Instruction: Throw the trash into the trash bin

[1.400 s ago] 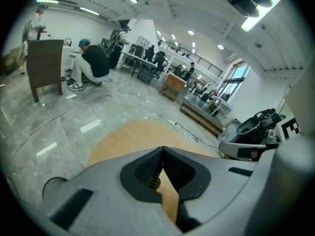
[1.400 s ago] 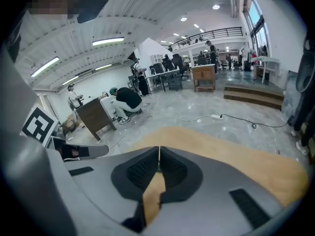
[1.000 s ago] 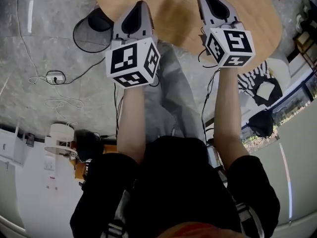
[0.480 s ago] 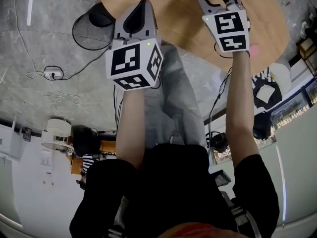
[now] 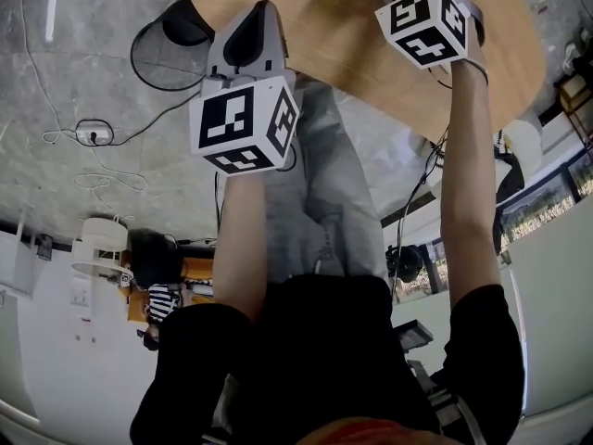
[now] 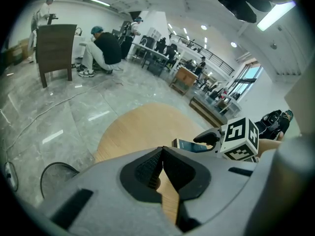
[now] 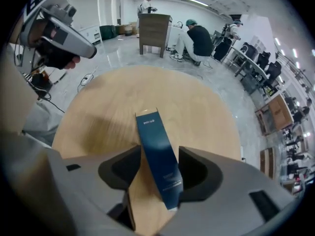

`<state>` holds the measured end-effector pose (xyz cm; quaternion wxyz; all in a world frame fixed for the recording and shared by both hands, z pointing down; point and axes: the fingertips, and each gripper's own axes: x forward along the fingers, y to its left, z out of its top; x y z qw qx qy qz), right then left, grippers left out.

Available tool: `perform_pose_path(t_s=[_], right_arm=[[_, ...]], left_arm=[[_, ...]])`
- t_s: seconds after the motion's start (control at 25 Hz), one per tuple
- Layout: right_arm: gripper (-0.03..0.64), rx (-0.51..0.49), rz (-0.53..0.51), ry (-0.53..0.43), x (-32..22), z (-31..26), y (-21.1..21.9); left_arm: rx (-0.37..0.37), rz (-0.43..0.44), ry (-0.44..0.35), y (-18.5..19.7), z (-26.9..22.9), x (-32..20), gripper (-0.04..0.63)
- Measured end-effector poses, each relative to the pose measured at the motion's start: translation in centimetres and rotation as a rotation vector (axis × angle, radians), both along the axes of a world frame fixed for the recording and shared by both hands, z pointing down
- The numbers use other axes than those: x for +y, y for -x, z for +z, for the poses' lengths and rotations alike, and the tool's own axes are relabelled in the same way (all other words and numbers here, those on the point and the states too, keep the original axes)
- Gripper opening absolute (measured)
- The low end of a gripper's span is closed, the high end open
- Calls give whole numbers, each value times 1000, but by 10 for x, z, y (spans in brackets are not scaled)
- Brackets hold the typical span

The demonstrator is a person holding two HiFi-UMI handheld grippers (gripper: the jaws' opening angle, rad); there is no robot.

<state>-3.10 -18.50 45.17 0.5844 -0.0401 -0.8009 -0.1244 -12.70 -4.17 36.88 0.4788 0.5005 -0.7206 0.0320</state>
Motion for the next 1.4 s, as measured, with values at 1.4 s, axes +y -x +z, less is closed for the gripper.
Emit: perform_pose_path(t_s=[1.4], right_arm=[[196, -164, 78, 153, 111, -39, 25]], left_arm=[[-28, -165, -4, 10, -15, 97, 8]])
